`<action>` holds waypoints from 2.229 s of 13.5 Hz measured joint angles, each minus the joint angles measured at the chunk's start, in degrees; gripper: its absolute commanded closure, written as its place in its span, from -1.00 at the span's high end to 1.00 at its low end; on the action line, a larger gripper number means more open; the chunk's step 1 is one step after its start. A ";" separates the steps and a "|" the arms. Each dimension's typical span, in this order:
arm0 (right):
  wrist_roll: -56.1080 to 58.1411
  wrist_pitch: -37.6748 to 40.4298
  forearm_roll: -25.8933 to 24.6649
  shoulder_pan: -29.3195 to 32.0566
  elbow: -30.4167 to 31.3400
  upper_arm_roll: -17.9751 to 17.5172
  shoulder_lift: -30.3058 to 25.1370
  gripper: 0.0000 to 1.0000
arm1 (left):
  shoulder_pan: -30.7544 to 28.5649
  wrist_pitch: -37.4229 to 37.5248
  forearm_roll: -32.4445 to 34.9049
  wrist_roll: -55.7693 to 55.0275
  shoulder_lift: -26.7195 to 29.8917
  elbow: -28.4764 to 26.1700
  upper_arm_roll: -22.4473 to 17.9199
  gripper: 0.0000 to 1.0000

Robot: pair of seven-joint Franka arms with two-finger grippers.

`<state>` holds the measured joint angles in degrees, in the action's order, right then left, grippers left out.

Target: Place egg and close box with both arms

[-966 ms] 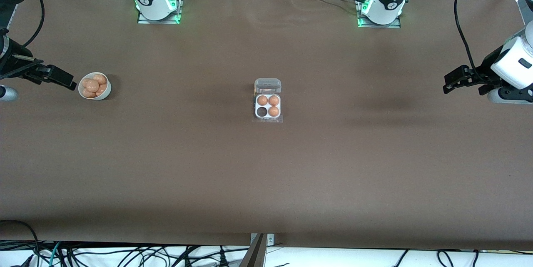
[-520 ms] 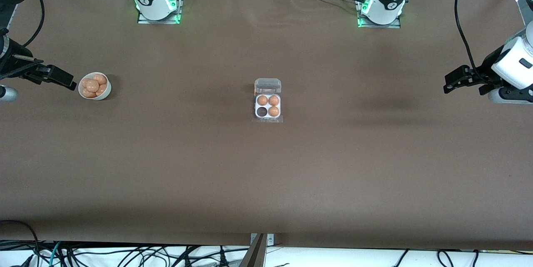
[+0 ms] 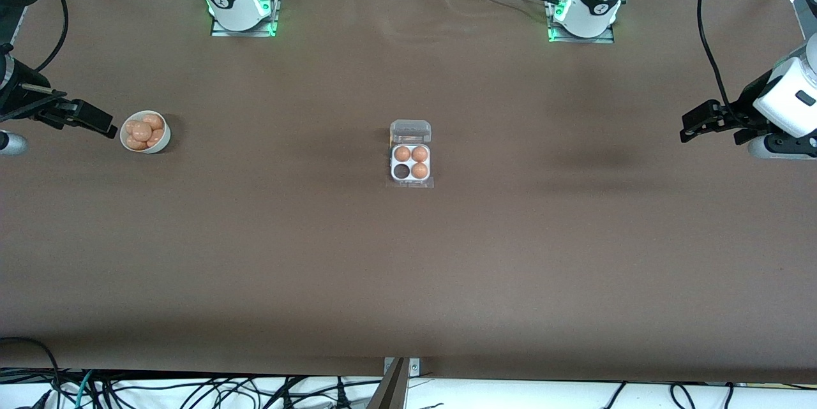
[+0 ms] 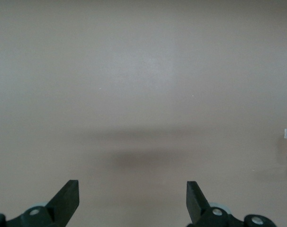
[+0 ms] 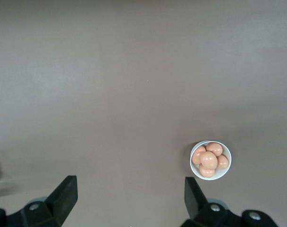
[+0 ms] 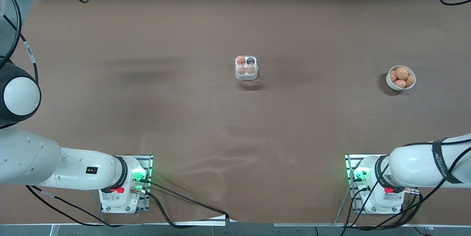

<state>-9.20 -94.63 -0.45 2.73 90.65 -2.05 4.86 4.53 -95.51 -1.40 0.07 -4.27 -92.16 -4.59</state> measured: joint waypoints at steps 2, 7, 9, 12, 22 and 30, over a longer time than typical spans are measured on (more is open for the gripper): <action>0.00 0.00 0.00 0.00 0.00 0.00 0.00 1.00 | -0.02 0.04 0.00 0.00 -0.03 0.00 -0.09 1.00; 0.00 0.00 0.00 0.00 0.00 0.00 0.00 1.00 | -0.02 0.12 0.00 -0.03 -0.32 0.00 -0.12 1.00; 0.00 0.00 0.00 0.00 0.00 0.00 0.00 1.00 | -0.01 0.12 0.00 -0.04 -0.53 0.00 -0.08 1.00; 0.00 0.00 0.00 0.00 0.00 0.00 0.00 1.00 | -0.01 0.12 0.00 -0.07 -0.64 0.00 -0.08 1.00; 0.17 0.18 -0.05 0.00 0.54 0.00 0.51 1.00 | -0.01 0.12 0.00 -0.16 -0.64 0.00 -0.12 1.00; 8.08 -2.79 -4.04 1.11 6.32 2.17 5.54 1.00 | -0.04 0.12 0.00 -0.23 -0.64 0.00 -0.27 1.00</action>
<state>-1.12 -97.42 -4.49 3.85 96.96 0.12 10.40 4.49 -95.39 -1.40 -0.16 -4.91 -92.16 -4.86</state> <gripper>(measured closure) 0.000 0.000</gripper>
